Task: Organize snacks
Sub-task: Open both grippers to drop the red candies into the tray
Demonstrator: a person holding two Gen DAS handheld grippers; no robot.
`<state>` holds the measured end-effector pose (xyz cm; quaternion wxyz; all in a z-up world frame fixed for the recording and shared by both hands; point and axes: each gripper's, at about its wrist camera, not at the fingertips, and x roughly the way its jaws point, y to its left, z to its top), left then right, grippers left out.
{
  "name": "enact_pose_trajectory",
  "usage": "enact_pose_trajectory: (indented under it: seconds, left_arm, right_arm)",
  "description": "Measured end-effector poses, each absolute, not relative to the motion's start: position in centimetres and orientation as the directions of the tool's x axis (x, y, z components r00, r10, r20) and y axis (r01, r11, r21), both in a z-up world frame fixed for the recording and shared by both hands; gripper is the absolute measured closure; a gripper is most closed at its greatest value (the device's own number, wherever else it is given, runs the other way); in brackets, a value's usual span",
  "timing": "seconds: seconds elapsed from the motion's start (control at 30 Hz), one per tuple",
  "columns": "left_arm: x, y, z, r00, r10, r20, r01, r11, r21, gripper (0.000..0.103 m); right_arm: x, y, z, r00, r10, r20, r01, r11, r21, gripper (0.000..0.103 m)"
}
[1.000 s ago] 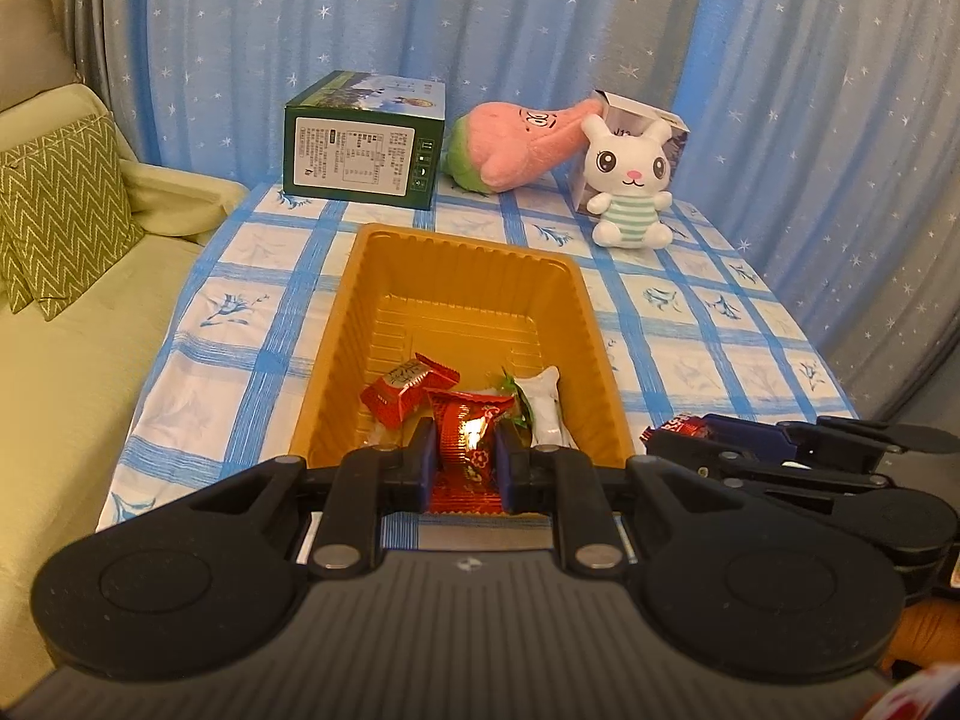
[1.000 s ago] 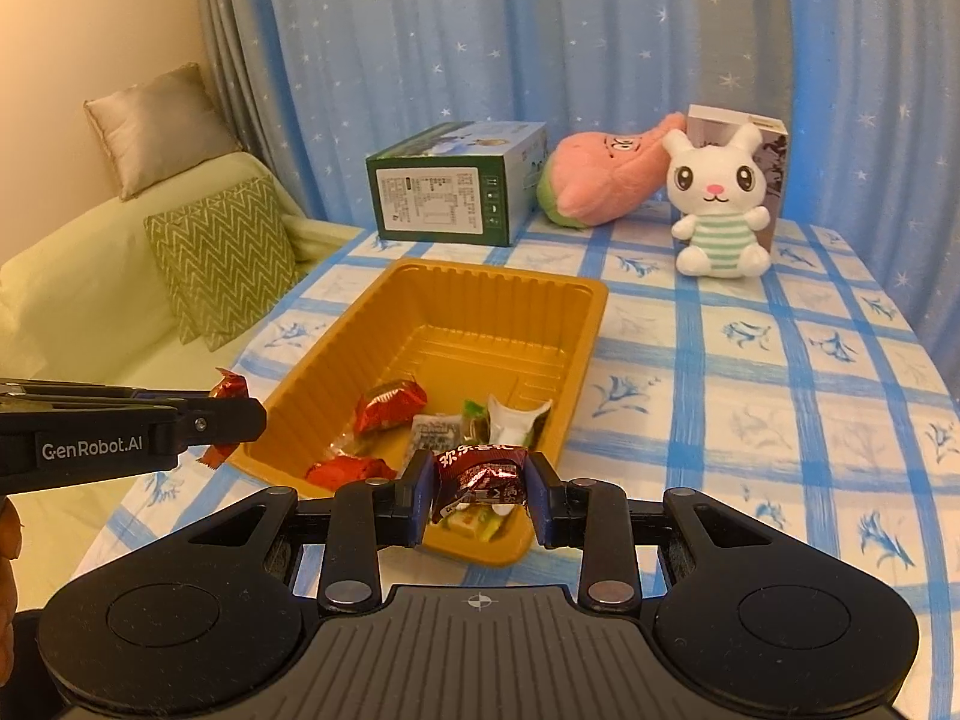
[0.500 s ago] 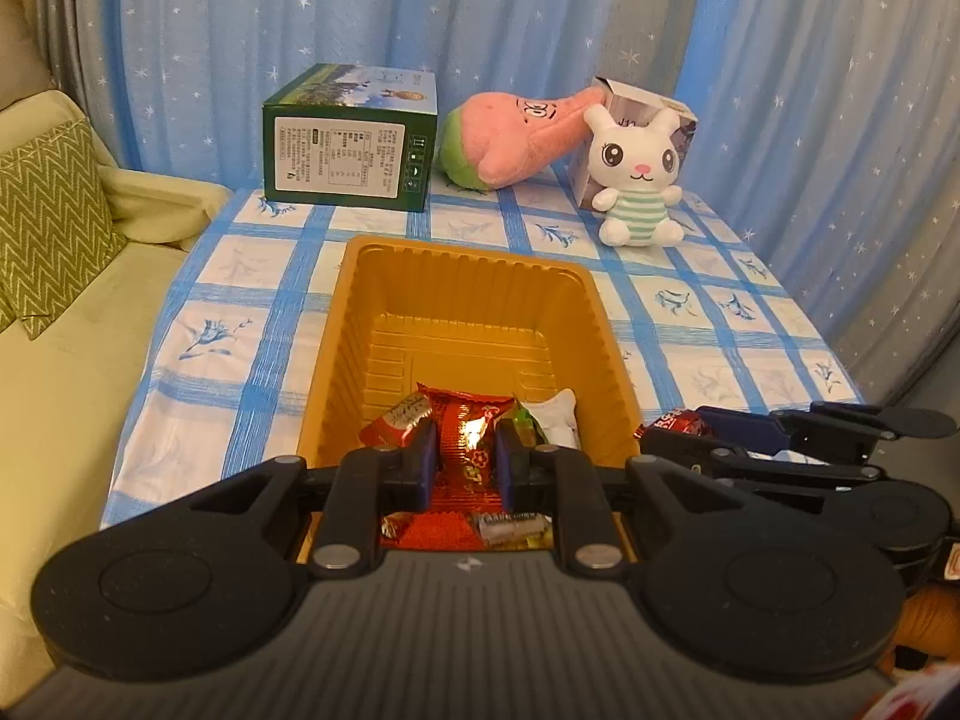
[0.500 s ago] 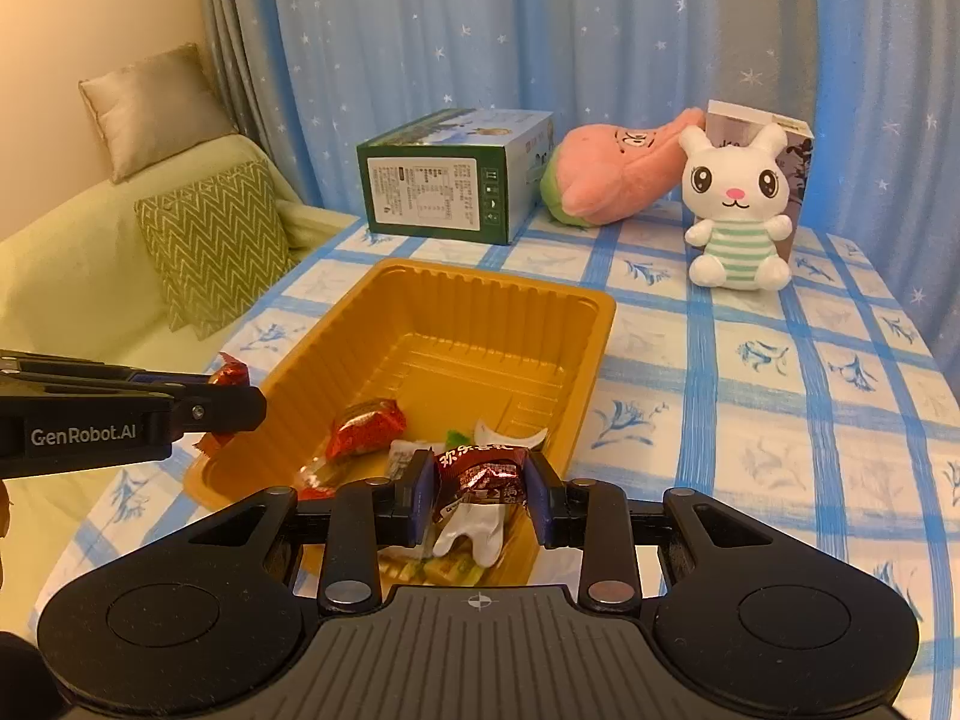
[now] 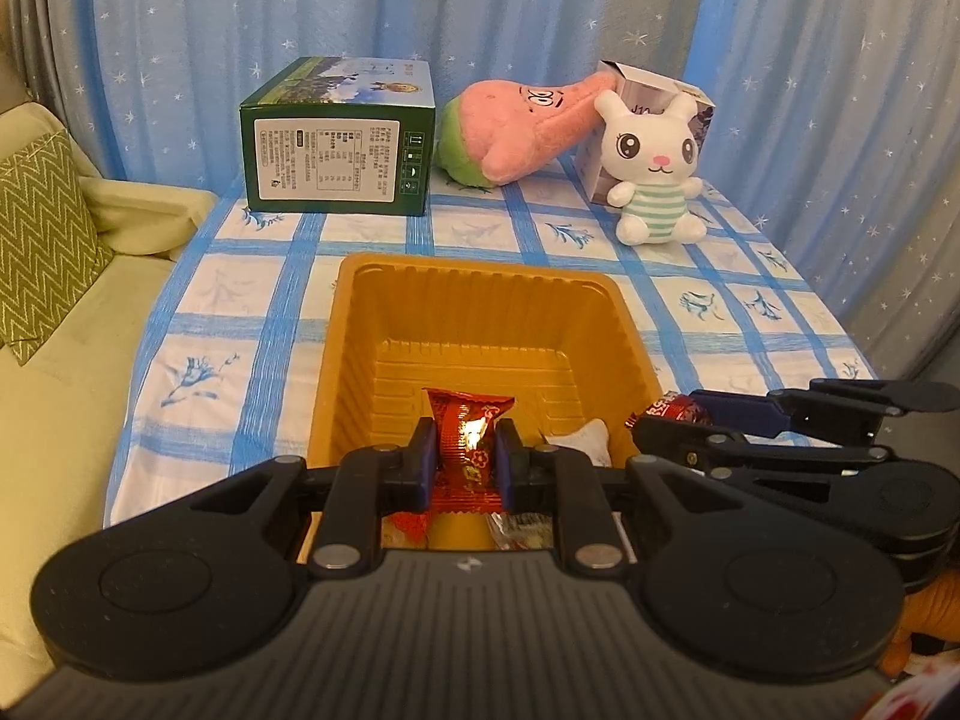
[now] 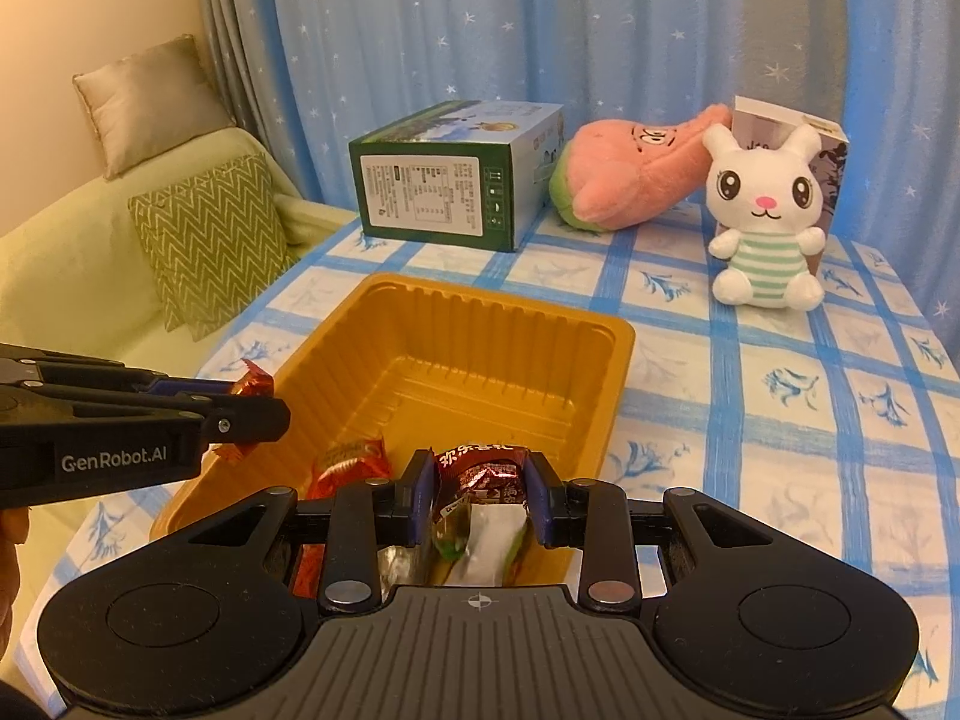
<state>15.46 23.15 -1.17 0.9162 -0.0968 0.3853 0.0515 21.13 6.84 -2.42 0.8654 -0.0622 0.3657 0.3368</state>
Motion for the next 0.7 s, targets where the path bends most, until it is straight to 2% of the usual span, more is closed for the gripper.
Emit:
enact_pose_trajectory:
  seconds: [0.5,0.57,0.6,0.63,0.7]
  left_arm:
    - [19.2,25.4,-1.8,0.695,0.007,-0.719,-0.167,0.974,-0.153,0.084]
    - [19.5,25.5,-2.1,0.694,-0.004,-0.72,-0.169,0.971,-0.168,0.077]
    - [19.6,25.5,-2.2,0.691,-0.001,-0.723,-0.172,0.971,-0.166,0.064]
    - [19.5,25.5,-2.3,0.692,0.004,-0.722,-0.174,0.972,-0.161,0.058]
    - [19.2,25.4,-2.3,0.692,0.015,-0.721,-0.176,0.973,-0.148,0.058]
  right_arm:
    - [23.7,8.2,-3.1,0.496,0.532,-0.686,-0.629,0.765,0.139,0.07]
    - [23.8,8.2,-3.1,0.495,0.534,-0.686,-0.627,0.766,0.143,0.07]
    - [23.9,8.1,-3.1,0.494,0.534,-0.686,-0.626,0.766,0.146,0.07]
    - [23.9,8.1,-3.1,0.493,0.535,-0.686,-0.625,0.766,0.149,0.07]
    - [23.9,7.9,-3.2,0.493,0.535,-0.686,-0.623,0.767,0.151,0.07]
